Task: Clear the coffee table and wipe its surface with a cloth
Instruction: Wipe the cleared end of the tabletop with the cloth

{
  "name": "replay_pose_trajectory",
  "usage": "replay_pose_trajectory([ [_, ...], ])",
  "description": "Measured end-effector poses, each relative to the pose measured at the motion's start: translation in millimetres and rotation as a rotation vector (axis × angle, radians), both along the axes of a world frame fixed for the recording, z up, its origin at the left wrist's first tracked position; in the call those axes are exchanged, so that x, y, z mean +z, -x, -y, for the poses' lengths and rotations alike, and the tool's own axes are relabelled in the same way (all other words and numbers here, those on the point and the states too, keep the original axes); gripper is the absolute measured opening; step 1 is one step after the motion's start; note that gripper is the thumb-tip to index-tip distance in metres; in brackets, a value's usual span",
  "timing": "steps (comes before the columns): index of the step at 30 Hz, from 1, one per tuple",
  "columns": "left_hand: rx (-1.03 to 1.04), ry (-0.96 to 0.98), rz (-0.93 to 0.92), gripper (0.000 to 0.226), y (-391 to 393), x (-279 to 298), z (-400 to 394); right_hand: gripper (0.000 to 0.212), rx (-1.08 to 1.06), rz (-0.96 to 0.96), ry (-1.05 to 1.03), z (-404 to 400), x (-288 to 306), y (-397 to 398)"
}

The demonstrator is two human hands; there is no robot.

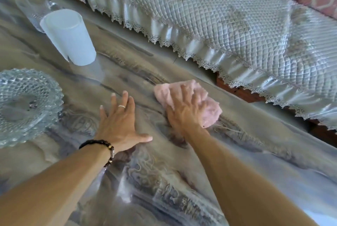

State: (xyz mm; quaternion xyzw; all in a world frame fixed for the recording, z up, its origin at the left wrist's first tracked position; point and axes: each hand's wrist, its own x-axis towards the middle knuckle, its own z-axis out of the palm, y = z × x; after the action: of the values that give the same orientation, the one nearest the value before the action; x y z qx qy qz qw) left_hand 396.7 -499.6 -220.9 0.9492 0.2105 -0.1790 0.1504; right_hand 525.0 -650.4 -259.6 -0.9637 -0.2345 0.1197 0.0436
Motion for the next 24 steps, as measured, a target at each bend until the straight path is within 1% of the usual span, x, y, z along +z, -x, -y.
replay_pose_trajectory([
  [2, 0.038, 0.049, -0.049, 0.136, -15.6, -1.9, 6.2, 0.056, 0.289, 0.052, -0.018, 20.6, 1.5, 31.0],
  [3, 0.031, 0.061, -0.074, 0.136, -19.7, -4.3, 10.1, 0.058, 0.368, 0.09, -0.02, 46.7, 1.8, 39.0],
  [4, 0.016, 0.057, -0.095, 0.135, -21.4, -5.8, 13.2, 0.06, 0.362, 0.071, -0.021, 70.7, 6.0, 35.7],
  [6, -0.01, 0.04, -0.12, 0.133, -25.2, -7.4, 15.1, 0.06, 0.205, 0.03, 0.011, 93.1, 7.0, -2.9],
  [7, -0.014, 0.037, -0.122, 0.132, -25.4, -7.3, 15.0, 0.057, 0.085, 0.007, 0.02, 85.5, 9.2, -24.2],
  [9, -0.011, 0.043, -0.13, 0.132, -26.1, -7.1, 13.8, 0.051, -0.157, -0.034, -0.009, 39.9, 9.1, -54.5],
  [10, -0.014, 0.044, -0.139, 0.132, -27.5, -7.3, 14.2, 0.051, -0.2, -0.051, 0.0, 12.8, 9.5, -57.6],
  [11, -0.02, 0.042, -0.144, 0.131, -26.8, -7.6, 14.9, 0.052, -0.149, -0.04, 0.021, -9.4, 9.1, -51.5],
  [13, -0.024, 0.041, -0.148, 0.131, -27.0, -6.7, 16.1, 0.053, 0.165, -0.005, 0.034, -28.5, 6.3, -26.5],
  [14, -0.023, 0.045, -0.153, 0.131, -27.5, -5.1, 16.7, 0.054, 0.33, 0.004, 0.02, -20.5, 7.8, -14.6],
  [15, -0.023, 0.05, -0.156, 0.131, -28.5, -4.0, 16.9, 0.057, 0.421, 0.012, 0.01, -2.6, 9.6, -13.0],
  [16, -0.027, 0.05, -0.16, 0.131, -29.9, -3.8, 16.9, 0.061, 0.453, 0.035, 0.019, 17.2, 11.2, -24.2],
  [17, -0.032, 0.046, -0.165, 0.131, -31.6, -3.4, 16.5, 0.062, 0.396, 0.06, 0.058, 33.5, 9.5, -41.6],
  [18, -0.037, 0.04, -0.174, 0.131, -32.5, -3.0, 16.1, 0.06, 0.257, 0.068, 0.069, 44.3, 7.5, -60.4],
  [20, -0.041, 0.033, -0.191, 0.131, -33.7, -3.2, 14.6, 0.051, -0.088, 0.018, 0.001, 41.1, 7.2, -88.3],
  [21, -0.043, 0.026, -0.202, 0.131, -33.6, -3.1, 13.8, 0.048, -0.179, -0.006, -0.04, 29.2, 6.0, -86.3],
  [22, -0.047, 0.015, -0.214, 0.131, -33.9, -2.5, 13.6, 0.048, -0.171, -0.011, -0.053, 17.6, 6.7, -74.3],
  [24, -0.049, -0.013, -0.228, 0.131, -33.9, 0.8, 16.4, 0.05, 0.068, -0.023, -0.07, 21.9, 7.1, -39.3],
])
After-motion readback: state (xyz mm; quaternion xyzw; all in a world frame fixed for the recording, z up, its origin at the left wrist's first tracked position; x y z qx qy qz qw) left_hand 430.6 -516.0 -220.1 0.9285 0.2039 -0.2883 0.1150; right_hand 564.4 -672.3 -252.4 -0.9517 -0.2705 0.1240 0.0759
